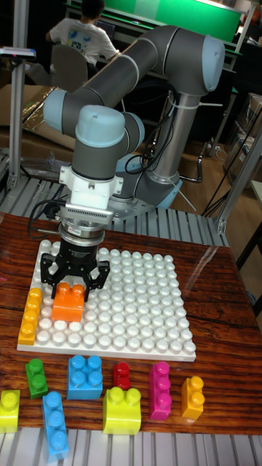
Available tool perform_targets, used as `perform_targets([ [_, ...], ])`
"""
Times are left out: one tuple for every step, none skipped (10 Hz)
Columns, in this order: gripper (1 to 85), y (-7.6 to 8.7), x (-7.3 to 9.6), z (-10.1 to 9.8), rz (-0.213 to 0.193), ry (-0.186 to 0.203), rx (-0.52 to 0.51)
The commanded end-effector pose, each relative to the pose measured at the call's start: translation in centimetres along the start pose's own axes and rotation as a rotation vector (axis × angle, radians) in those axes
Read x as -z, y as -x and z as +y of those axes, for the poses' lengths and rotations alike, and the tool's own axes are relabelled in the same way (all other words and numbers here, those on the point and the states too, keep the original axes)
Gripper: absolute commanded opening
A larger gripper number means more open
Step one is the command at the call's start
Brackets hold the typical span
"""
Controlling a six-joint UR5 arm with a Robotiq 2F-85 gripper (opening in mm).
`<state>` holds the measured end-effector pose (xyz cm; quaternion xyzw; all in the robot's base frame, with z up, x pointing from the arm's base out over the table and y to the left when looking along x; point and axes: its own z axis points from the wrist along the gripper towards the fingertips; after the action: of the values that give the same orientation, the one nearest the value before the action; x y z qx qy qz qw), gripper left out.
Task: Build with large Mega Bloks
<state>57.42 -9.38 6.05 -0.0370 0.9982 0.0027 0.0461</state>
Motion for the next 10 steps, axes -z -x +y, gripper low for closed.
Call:
perform_targets([
  [1.0, 0.1, 0.0, 0.2, -0.006, 0.013, -0.007],
  [1.0, 0.2, 0.0, 0.3, -0.009, 0.017, -0.004],
  [1.0, 0.2, 0.0, 0.3, -0.01, 0.019, 0.0],
  [1.0, 0.1, 0.0, 0.5, -0.004, 0.029, 0.004],
  [1.0, -0.1, 0.1, 0.9, 0.001, 0.04, -0.003],
  [1.0, -0.1, 0.3, 1.1, 0.001, 0.044, -0.008],
  [1.0, 0.0, 0.3, 1.5, 0.002, 0.057, -0.011],
  [1.0, -0.3, 0.2, 1.8, 0.006, 0.063, -0.014],
  [1.0, -0.3, 0.0, 1.8, 0.005, 0.057, -0.006],
  [1.0, -0.2, -0.2, 1.8, 0.003, 0.055, -0.003],
])
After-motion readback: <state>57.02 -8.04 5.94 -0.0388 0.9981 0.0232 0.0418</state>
